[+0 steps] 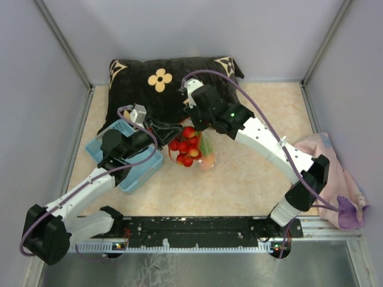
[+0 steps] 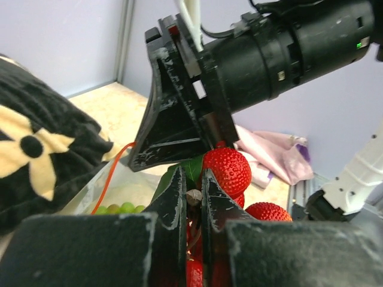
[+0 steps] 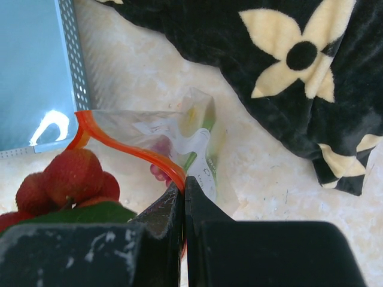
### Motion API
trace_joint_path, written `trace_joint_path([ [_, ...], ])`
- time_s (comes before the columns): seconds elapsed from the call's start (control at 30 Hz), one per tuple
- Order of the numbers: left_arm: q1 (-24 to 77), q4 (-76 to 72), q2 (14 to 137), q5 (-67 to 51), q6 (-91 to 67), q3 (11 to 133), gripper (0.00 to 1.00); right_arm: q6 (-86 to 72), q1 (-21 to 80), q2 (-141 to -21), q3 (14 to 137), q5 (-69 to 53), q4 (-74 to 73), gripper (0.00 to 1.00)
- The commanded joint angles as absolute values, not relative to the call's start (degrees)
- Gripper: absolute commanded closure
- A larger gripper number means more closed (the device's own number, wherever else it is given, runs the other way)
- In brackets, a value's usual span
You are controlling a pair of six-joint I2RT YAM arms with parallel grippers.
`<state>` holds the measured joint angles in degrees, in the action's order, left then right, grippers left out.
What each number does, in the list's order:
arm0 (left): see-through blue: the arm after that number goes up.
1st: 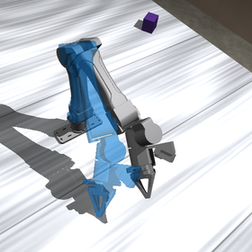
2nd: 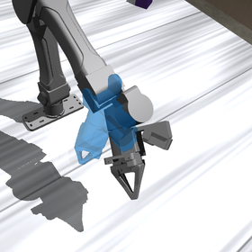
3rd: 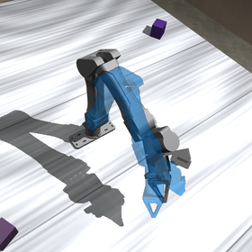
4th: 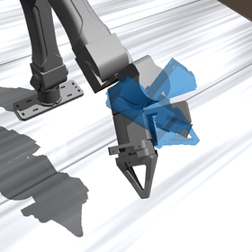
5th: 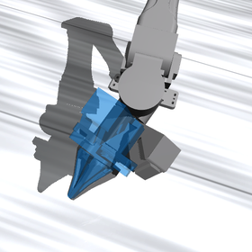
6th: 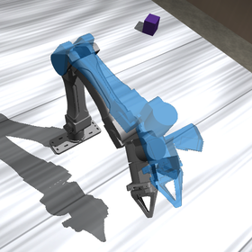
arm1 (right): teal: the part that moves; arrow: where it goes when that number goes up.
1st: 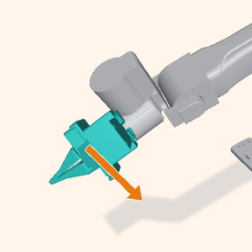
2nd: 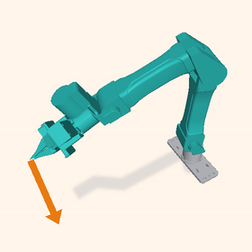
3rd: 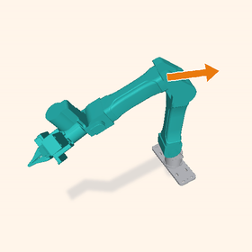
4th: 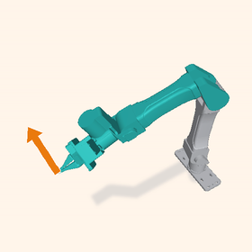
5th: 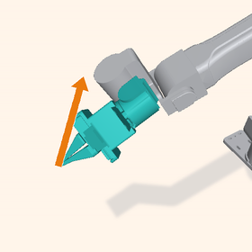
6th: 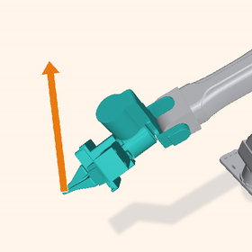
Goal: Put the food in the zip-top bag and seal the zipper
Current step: Place the fake fruit in the zipper food storage bag.
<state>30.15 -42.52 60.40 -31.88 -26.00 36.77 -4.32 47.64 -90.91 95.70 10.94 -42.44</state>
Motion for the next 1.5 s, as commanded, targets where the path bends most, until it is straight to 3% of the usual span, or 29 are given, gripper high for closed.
trace_joint_path([
  [0.0, 30.54, -37.14, 58.34, -27.61, -18.56, 36.66, 1.00, -4.84, 48.08, -89.72, 98.79, 9.98, -38.62, 1.00],
  [0.3, 30.57, -26.64, 57.16, -17.86, -12.02, 36.99, 1.00, -5.23, 47.90, -90.12, 99.64, 5.86, -37.62, 1.00],
  [0.5, 30.57, -25.37, 56.71, -10.83, -15.98, 37.48, 1.00, -4.77, 47.64, -90.00, 99.05, 3.49, -37.03, 1.00],
  [0.83, 30.52, -26.66, 53.46, -8.62, -22.17, 40.09, 1.00, -4.12, 47.31, -89.37, 96.36, 2.75, -36.24, 1.00],
  [1.17, 30.56, -18.37, 54.45, -2.28, -23.25, 44.49, 1.00, -4.42, 47.33, -89.17, 96.47, 1.32, -35.77, 1.00],
  [1.47, 30.85, -15.34, 54.79, -9.45, -21.83, 43.46, 1.00, -6.59, 47.16, -88.75, 95.89, -0.52, -33.90, 1.00],
])
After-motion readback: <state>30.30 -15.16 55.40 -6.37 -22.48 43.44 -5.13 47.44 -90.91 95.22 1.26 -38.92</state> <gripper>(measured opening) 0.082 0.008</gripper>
